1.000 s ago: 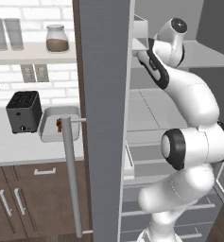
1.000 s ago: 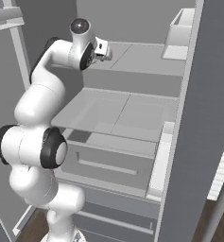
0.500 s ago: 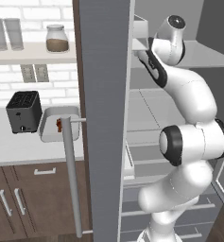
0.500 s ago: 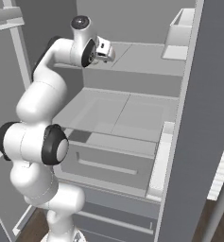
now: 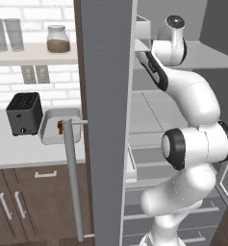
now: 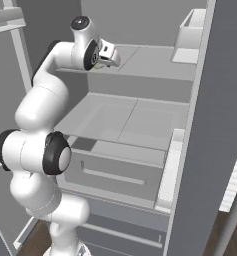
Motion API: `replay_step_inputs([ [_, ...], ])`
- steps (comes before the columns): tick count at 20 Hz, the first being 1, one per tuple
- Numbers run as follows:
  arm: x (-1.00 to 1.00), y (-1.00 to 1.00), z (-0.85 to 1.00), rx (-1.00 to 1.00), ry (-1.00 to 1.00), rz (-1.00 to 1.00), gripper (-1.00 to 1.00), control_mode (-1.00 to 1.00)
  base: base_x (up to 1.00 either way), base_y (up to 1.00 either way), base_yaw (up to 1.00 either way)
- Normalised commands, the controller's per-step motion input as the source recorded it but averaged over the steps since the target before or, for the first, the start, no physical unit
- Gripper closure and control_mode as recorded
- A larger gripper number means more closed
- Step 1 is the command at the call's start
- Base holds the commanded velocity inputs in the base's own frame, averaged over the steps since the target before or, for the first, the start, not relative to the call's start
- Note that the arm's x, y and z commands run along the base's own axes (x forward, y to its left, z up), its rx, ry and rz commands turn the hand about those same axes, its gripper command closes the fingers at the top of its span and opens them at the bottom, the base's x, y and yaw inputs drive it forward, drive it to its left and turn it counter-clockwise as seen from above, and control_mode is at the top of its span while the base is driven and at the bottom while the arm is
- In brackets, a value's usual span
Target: Place one garlic and one chicken drumstick in each tupperware on the nearby counter, to pack two identical lunches.
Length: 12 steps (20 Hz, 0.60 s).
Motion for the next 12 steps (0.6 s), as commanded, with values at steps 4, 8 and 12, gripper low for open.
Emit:
replay_step_inputs([
  [4,-0.07,0.0,-0.29,0.0,0.0,-0.02,1.0,-1.0,0.0,0.0,0.0],
  [8,-0.92,-0.4,-0.06,0.02,-0.06,-0.01,1.0,-1.0,0.0,0.0,0.0],
  [12,-1.0,-0.6,-0.03,0.06,-0.07,-0.01,1.0,-1.0,0.0,0.0,0.0],
])
